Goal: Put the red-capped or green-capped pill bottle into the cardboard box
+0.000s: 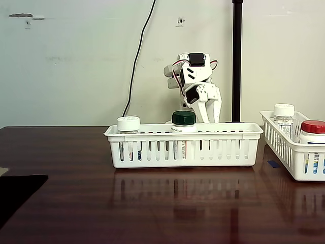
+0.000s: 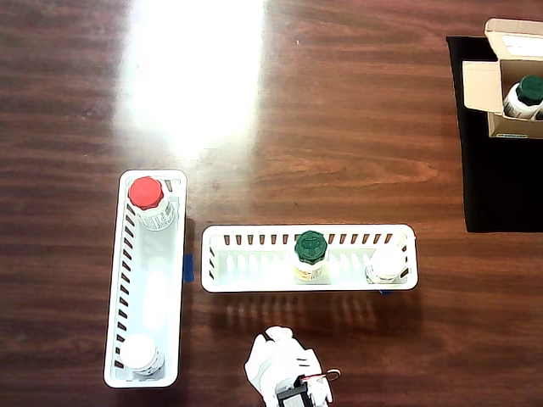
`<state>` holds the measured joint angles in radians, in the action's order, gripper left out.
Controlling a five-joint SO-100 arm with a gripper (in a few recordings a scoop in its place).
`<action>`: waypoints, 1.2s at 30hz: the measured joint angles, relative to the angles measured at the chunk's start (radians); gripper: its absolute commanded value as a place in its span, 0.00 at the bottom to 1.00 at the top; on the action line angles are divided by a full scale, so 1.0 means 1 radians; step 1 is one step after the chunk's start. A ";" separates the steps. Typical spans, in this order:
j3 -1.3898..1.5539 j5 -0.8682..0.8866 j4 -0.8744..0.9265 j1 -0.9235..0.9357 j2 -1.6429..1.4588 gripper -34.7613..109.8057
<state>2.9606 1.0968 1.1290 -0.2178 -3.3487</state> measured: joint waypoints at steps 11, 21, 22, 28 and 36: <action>0.000 -0.253 0.000 0.000 0.000 0.25; 0.000 -0.337 0.000 0.000 0.000 0.25; 0.000 -0.341 0.000 0.000 0.000 0.25; 0.000 -0.345 0.000 0.000 0.000 0.25; 0.000 -0.345 0.000 0.000 0.000 0.25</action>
<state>2.9606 0.7517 1.1290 -0.2178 -3.3487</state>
